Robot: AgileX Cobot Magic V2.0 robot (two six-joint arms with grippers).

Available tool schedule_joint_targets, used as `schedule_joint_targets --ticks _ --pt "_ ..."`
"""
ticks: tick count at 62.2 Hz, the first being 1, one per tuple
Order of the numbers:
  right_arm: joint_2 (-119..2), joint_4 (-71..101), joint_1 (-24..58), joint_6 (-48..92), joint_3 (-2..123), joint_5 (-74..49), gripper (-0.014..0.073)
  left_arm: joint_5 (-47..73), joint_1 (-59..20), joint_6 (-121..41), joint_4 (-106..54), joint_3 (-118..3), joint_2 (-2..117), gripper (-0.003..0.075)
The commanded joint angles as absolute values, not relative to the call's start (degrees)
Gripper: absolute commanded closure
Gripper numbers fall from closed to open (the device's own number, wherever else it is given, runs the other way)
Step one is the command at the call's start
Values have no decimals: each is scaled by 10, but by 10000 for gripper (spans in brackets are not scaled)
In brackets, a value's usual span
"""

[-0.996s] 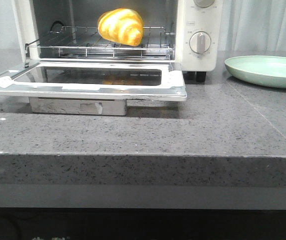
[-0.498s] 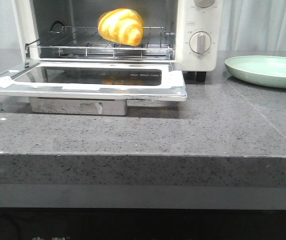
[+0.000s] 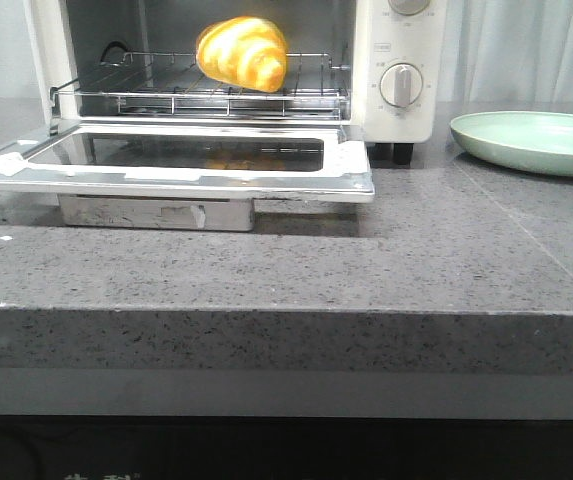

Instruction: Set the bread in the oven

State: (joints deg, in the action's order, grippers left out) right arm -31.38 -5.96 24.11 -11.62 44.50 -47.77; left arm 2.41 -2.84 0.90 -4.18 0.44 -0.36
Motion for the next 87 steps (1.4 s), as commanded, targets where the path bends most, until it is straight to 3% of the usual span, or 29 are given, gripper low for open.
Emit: schedule_joint_targets --ticks 1,14,33,43,58,87 --pt "-316 -64 238 -111 458 -439 713 -25 -27 8 -45 18 -16 739" --pt "-283 -66 206 -111 421 -410 713 -25 -27 8 -45 18 -16 739" --pt "-100 5 56 -111 166 -129 713 -25 -27 8 -45 18 -16 739" --pt "-24 37 16 -111 71 -70 713 -25 -27 8 -45 18 -16 739" --pt "18 34 11 -111 -17 4 713 -25 -27 8 -45 18 -16 739" --pt "17 34 13 -111 -17 5 713 -25 -27 8 -45 18 -16 739"
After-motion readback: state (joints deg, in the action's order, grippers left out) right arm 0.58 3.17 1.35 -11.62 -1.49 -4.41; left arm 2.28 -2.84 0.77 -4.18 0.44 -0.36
